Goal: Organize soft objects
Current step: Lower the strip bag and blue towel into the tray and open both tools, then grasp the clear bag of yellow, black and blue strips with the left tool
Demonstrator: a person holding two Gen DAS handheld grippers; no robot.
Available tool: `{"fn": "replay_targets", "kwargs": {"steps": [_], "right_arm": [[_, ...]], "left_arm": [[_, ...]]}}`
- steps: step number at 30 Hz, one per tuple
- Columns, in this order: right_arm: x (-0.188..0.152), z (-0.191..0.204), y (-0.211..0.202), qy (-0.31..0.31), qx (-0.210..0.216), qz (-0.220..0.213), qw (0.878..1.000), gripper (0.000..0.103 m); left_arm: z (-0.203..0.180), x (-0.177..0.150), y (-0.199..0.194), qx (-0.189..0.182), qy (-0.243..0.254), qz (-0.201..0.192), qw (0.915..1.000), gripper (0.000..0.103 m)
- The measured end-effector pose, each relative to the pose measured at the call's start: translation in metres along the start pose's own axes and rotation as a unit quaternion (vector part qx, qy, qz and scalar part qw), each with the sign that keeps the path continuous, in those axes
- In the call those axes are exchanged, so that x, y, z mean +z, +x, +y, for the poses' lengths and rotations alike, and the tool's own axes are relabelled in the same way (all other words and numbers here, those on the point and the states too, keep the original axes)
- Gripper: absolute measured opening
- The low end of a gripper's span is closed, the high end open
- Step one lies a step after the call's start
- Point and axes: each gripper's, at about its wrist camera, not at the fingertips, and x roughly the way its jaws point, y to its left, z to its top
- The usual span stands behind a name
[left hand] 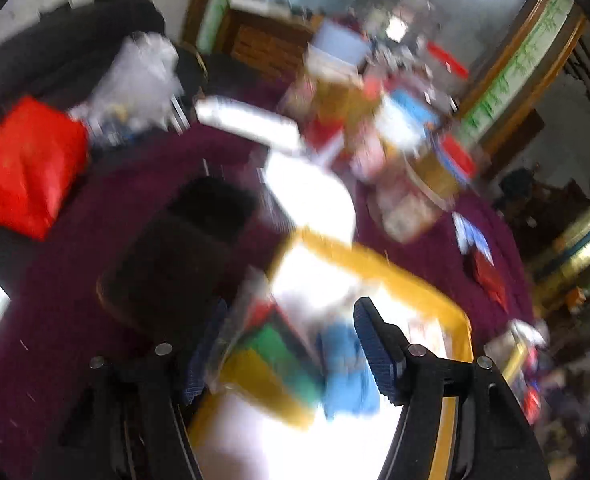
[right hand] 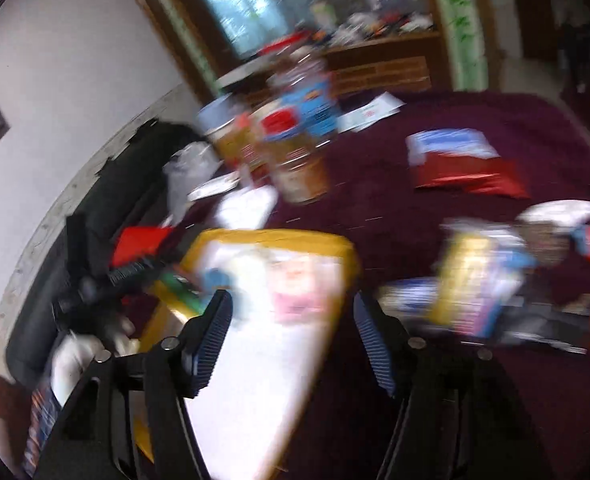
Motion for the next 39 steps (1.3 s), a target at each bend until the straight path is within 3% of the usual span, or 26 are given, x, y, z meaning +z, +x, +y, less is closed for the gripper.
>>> {"fn": "replay_targets", "kwargs": {"steps": [3,5,7,10,13,17,21,24,30,32,34,35,36,37,39], "right_arm": [[-0.011,-0.043,-0.050,0.007,-0.060,-0.053,0.997,0.081],[-0.020,-0.075,-0.077,0.007,-0.111,-0.093,0.989,0.096],[-0.031,-0.117,-0.097,0.035,-0.142,-0.124,0.982,0.098],[-0.039,-0.171,-0.096,0.110,-0.137,-0.109,0.978,0.098],[-0.055,-0.208,-0.084,0.148,-0.129,-0.105,0.975,0.098],[-0.073,-0.219,-0.068,0.138,-0.132,-0.107,0.976,0.098],[-0.086,-0.223,-0.062,0.132,-0.112,-0.105,0.979,0.098],[-0.087,-0.222,-0.064,0.127,-0.099,-0.111,0.981,0.098],[-0.087,-0.220,-0.060,0.124,-0.075,-0.098,0.985,0.098],[-0.087,-0.220,-0.059,0.126,-0.069,-0.095,0.985,0.098],[-0.088,-0.219,-0.059,0.125,-0.066,-0.094,0.985,0.098],[-0.088,-0.218,-0.059,0.124,-0.066,-0.094,0.986,0.098],[-0.088,-0.218,-0.058,0.124,-0.067,-0.093,0.986,0.098],[-0.088,-0.218,-0.058,0.123,-0.067,-0.093,0.986,0.098],[-0.088,-0.218,-0.056,0.122,-0.068,-0.088,0.986,0.098]], "left_arm": [[-0.010,0.013,-0.017,0.024,0.010,-0.050,0.9984,0.070],[-0.019,0.012,-0.035,0.018,0.016,-0.075,0.9969,0.075],[-0.037,0.001,-0.062,0.019,0.042,-0.110,0.9928,0.080],[-0.076,-0.022,-0.087,-0.005,0.099,-0.131,0.9864,0.081],[-0.127,-0.055,-0.091,-0.046,0.171,-0.112,0.9778,0.081],[-0.189,-0.090,-0.061,-0.081,0.223,-0.053,0.9700,0.081],[-0.239,-0.113,-0.017,-0.060,0.251,-0.018,0.9659,0.081],[-0.269,-0.123,0.010,-0.040,0.277,-0.012,0.9599,0.081],[-0.303,-0.133,0.057,-0.010,0.298,-0.012,0.9543,0.081],[-0.307,-0.131,0.067,0.001,0.300,-0.018,0.9537,0.088],[-0.311,-0.130,0.078,0.010,0.306,-0.022,0.9518,0.088],[-0.312,-0.130,0.083,0.018,0.310,-0.024,0.9502,0.082],[-0.314,-0.130,0.087,0.023,0.314,-0.025,0.9490,0.069],[-0.314,-0.130,0.088,0.018,0.319,-0.022,0.9474,0.044],[-0.316,-0.132,0.084,0.006,0.331,-0.019,0.9435,0.043]]}}
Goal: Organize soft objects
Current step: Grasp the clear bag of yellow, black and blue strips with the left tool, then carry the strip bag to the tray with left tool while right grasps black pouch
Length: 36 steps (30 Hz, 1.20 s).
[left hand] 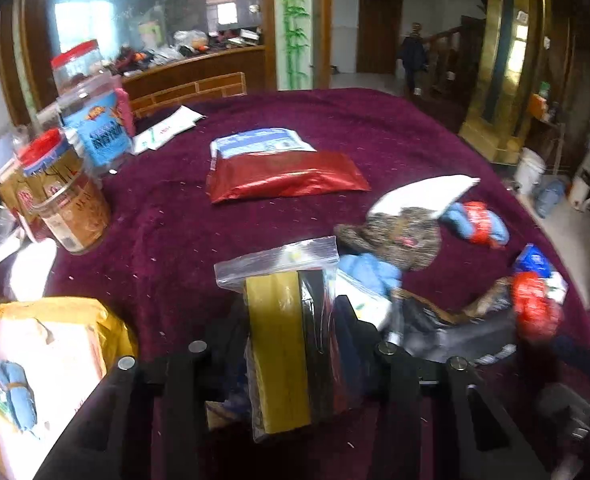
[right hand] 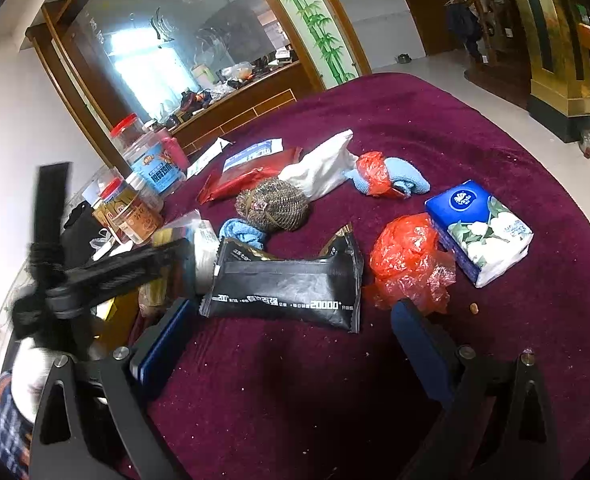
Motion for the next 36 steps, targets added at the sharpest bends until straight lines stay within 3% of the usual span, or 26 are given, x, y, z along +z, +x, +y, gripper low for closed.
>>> {"fn": "replay_targets", "kwargs": {"steps": [2,9,16,22,28,31,33,36], "right_arm": [[-0.001,0.000,0.002,-0.001,-0.003,0.004,1.000,0.098],[0.000,-0.003,0.004,0.001,-0.010,0.005,1.000,0.098],[-0.003,0.001,0.009,-0.009,-0.028,0.016,0.999,0.098],[-0.011,0.017,-0.025,-0.051,-0.037,0.017,0.998,0.098],[0.023,0.026,-0.067,-0.081,-0.045,0.014,0.996,0.098],[0.027,0.053,-0.079,-0.127,-0.001,0.026,0.992,0.098],[0.024,0.061,-0.072,-0.147,-0.017,0.050,0.988,0.098],[0.039,0.038,-0.068,-0.130,-0.057,0.036,0.989,0.098]], "left_arm": [[0.001,0.000,-0.008,-0.026,-0.004,0.003,0.9996,0.042],[0.014,-0.007,-0.075,-0.092,-0.025,-0.046,0.9944,0.041],[0.038,-0.042,-0.163,-0.163,-0.053,-0.106,0.9795,0.042],[0.058,-0.074,-0.197,-0.188,-0.098,-0.124,0.9692,0.042],[0.065,-0.096,-0.199,-0.189,-0.115,-0.120,0.9678,0.042],[0.067,-0.100,-0.194,-0.197,-0.126,-0.113,0.9655,0.042],[0.068,-0.102,-0.192,-0.197,-0.129,-0.112,0.9654,0.042],[0.075,-0.107,-0.190,-0.201,-0.143,-0.107,0.9631,0.042]]}}
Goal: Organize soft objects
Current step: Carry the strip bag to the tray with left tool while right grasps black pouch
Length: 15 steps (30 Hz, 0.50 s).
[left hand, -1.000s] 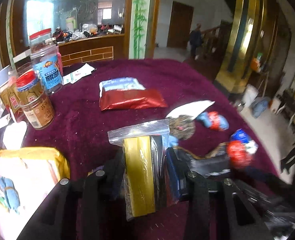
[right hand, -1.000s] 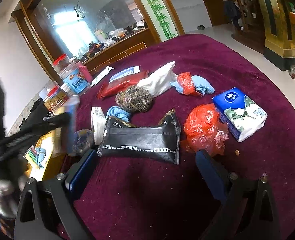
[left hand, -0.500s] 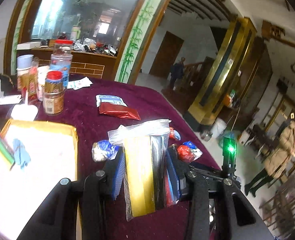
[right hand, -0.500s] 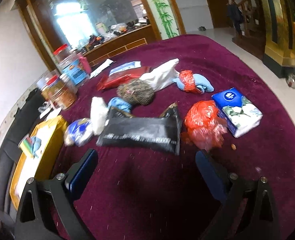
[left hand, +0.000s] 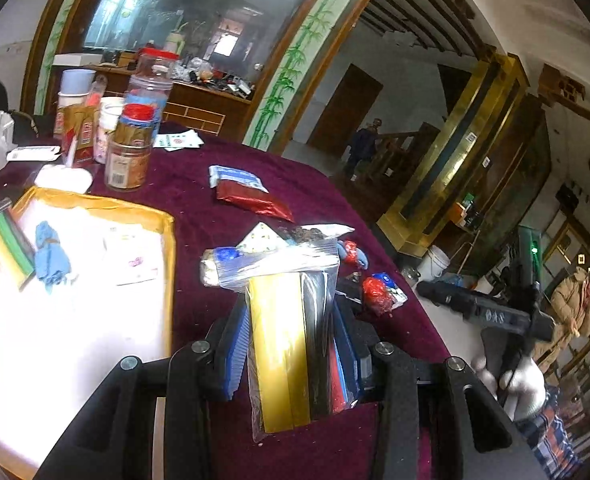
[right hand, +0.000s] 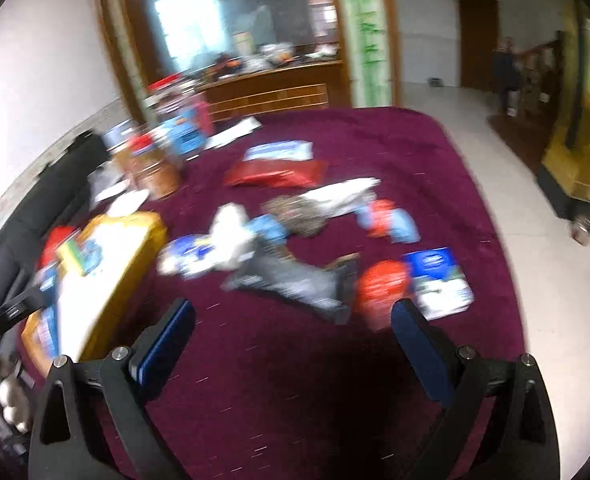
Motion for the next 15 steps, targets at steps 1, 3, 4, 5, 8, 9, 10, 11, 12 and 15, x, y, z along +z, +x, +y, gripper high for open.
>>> {"fn": "replay_targets", "kwargs": {"steps": [1,3,4,5,8,9,10,11,12,15], "right_arm": [[0.005,-0.017,0.005,0.019,-0.016,0.001,1.000,0.098],[0.011,-0.057,0.018,0.067,-0.042,0.013,0.997,0.098],[0.012,-0.070,0.023,0.083,-0.048,0.019,0.995,0.098],[0.012,-0.083,0.028,0.095,-0.052,0.023,0.994,0.098],[0.014,-0.099,0.048,0.102,-0.066,0.038,0.992,0.098],[0.015,-0.099,0.057,0.101,-0.068,0.044,0.992,0.098],[0.015,-0.100,0.066,0.104,-0.069,0.052,0.991,0.097],[0.016,-0.100,0.076,0.109,-0.068,0.061,0.990,0.097],[0.015,-0.100,0.082,0.111,-0.070,0.066,0.989,0.097],[0.014,-0.099,0.096,0.110,-0.098,0.072,0.986,0.094]], "left_arm": [[0.004,0.000,-0.003,0.003,-0.004,-0.001,1.0000,0.042],[0.012,0.000,-0.007,0.006,-0.012,-0.002,0.9999,0.042],[0.017,0.001,-0.011,0.008,-0.017,-0.004,0.9998,0.042],[0.021,0.001,-0.016,0.013,-0.020,-0.006,0.9997,0.042],[0.029,0.000,-0.028,0.027,-0.017,-0.012,0.9994,0.042],[0.033,-0.001,-0.032,0.036,-0.016,-0.015,0.9991,0.042],[0.037,-0.002,-0.034,0.041,-0.017,-0.017,0.9989,0.042],[0.043,-0.002,-0.035,0.044,-0.023,-0.018,0.9986,0.042],[0.049,-0.002,-0.035,0.047,-0.030,-0.017,0.9983,0.042],[0.061,-0.003,-0.036,0.055,-0.045,-0.014,0.9973,0.042]]}}
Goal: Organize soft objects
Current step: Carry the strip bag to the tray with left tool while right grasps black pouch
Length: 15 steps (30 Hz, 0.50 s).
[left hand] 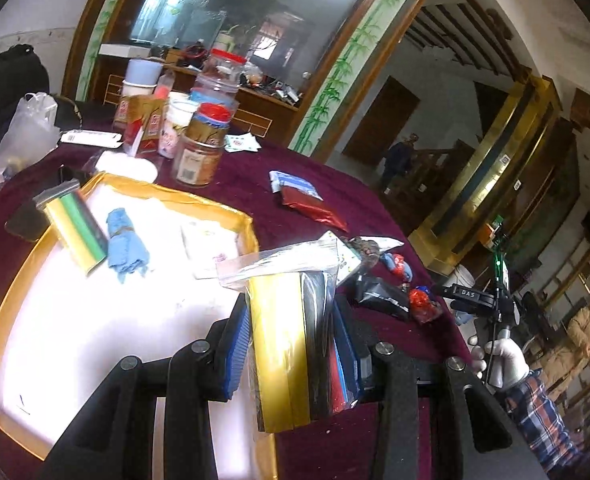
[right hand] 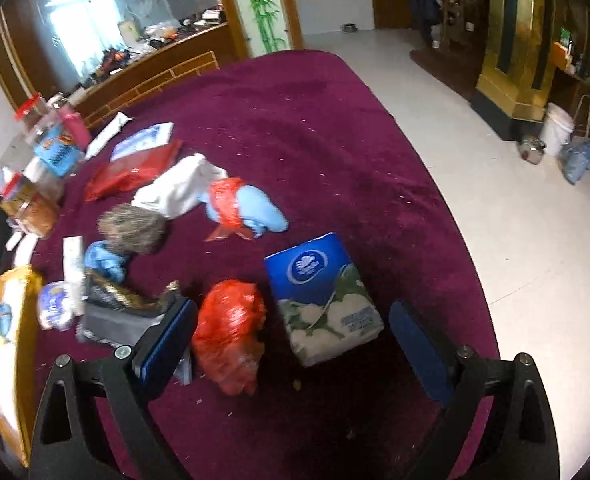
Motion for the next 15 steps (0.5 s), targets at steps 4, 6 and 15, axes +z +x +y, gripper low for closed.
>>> {"fn": "replay_targets", "kwargs": {"steps": [4,6,15], "right_arm": [[-0.007,0.014,-0.011,-0.002,0.059,-0.009,0.998,0.089],[-0.008,0.035,-0.009,-0.022,0.109,0.006,0.994,0.089],[-0.013,0.147,0.034,-0.225,0.101,0.072,0.966,0.089]], "left_arm": [[0.008,-0.001,-0.001,0.006,-0.002,0.003,1.0000,0.042],[0.010,-0.001,-0.001,0.007,-0.002,0.003,1.0000,0.042],[0.012,-0.007,-0.005,0.004,-0.009,0.009,0.9999,0.042]]}}
